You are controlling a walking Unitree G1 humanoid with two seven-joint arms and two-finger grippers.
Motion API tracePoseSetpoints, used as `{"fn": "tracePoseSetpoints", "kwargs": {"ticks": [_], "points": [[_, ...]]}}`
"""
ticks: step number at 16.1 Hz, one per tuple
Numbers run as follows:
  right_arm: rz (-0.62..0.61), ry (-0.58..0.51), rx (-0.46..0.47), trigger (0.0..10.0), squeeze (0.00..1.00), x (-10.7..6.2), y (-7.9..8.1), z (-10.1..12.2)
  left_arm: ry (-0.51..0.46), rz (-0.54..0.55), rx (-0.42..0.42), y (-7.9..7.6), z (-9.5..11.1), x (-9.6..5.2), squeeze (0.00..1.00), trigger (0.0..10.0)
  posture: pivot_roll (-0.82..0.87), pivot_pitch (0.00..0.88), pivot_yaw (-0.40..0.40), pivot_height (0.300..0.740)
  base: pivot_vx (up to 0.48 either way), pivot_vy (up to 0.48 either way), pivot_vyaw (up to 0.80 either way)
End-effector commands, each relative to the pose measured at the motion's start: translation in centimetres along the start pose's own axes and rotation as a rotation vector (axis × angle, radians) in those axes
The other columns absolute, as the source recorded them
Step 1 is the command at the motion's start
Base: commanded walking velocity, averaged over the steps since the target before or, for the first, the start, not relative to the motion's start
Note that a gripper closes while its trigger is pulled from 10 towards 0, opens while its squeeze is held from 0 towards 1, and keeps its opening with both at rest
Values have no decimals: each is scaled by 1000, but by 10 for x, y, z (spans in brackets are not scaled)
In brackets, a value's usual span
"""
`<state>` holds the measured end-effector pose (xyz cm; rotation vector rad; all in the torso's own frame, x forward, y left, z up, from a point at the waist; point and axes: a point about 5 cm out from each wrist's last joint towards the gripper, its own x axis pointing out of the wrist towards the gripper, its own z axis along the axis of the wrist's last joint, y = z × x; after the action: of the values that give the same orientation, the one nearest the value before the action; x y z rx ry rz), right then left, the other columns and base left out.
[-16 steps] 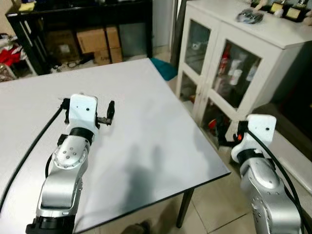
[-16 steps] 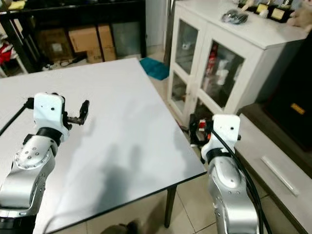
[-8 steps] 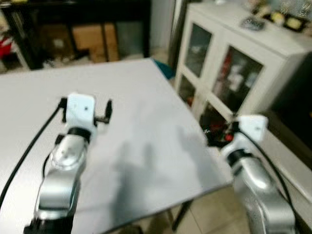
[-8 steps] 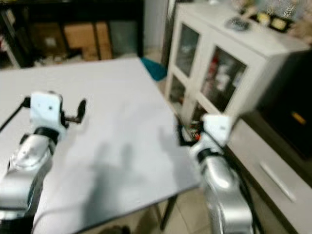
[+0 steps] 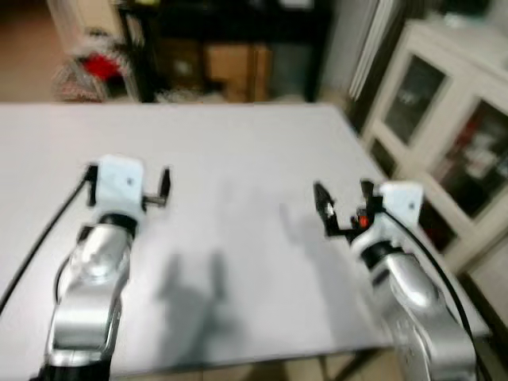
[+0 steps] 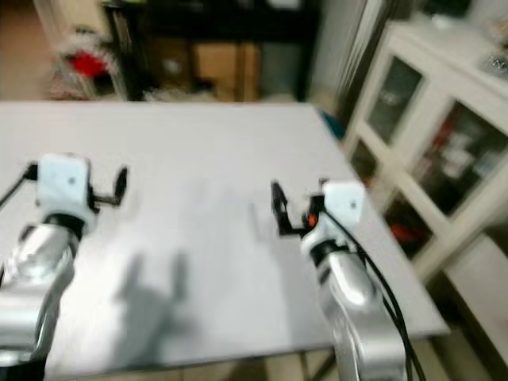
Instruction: Setting the table
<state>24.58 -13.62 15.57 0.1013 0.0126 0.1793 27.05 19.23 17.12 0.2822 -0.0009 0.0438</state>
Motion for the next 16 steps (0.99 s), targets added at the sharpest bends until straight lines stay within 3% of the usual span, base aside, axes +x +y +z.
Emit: {"fn": "tracePoseSetpoints", "kwargs": {"ticks": [1, 12, 16], "points": [[-23, 1, -5, 10000, 0, -2, -8, 0, -13, -29, -9, -8, 4, 0, 0, 10000, 37, 0, -42, 740, 0, 285, 800], [-76, -13, 36, 10000, 0, 4, -13, 2, 9, -11, -15, -6, 3, 1, 0, 10000, 43, 0, -46, 740, 0, 291, 784], [-197, 13, 92, 10000, 0, 3, -24, -3, 4, -30, -8, -6, 5, 5, 0, 10000, 33, 0, -20, 740, 0, 303, 0]]}}
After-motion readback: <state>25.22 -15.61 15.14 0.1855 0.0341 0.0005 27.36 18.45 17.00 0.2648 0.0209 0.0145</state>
